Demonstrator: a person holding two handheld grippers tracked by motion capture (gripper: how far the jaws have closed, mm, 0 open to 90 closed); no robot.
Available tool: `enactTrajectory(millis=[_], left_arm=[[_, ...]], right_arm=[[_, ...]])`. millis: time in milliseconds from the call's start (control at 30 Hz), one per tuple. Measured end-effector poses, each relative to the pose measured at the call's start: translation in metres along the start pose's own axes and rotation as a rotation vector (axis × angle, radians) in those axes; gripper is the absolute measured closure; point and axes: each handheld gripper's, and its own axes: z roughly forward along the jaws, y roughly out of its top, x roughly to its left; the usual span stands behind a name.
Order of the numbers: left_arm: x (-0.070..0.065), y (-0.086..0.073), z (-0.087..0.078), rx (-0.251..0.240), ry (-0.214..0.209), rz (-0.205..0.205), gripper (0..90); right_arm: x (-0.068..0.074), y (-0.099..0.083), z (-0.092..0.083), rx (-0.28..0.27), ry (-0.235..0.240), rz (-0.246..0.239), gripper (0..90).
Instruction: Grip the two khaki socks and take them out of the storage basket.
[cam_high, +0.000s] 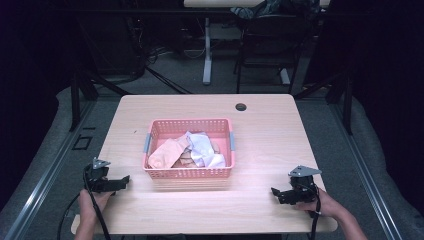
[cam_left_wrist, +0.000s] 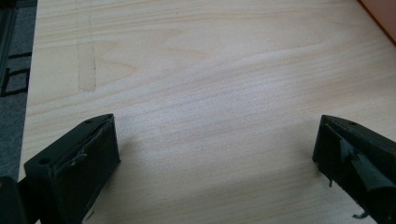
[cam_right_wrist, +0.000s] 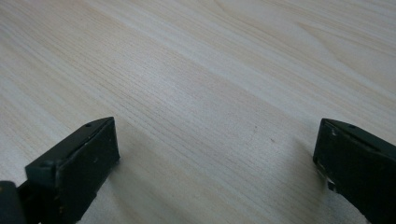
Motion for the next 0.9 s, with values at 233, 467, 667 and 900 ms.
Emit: enactTrajectory(millis=[233,467,667,900], left_arm=[[-0.0003,0.0002,0.0001,0.002,0.002,-0.002,0.1],[-0.0002,0.0006,0.0001,0.005,0.002,0.001,0.1],[-0.0002,0.0021,0.0001,0.019,0.005,0.003,0.1],[-0.0006,0.0034,-0.0006,0.038,0.004,0.003,0.1]], right_arm=[[-0.0001,0.0000,-0.0001,0.001,-0.001,-0.001,0.0],[-0.0001,0.0001,-0.0001,0.002,-0.001,-0.001,0.0],[0.0000,0.0001,0.0003,-0.002,0.005,0.000,0.0],[0.0000,0.0002,0.0002,-0.001,0.005,-0.003,0.0]])
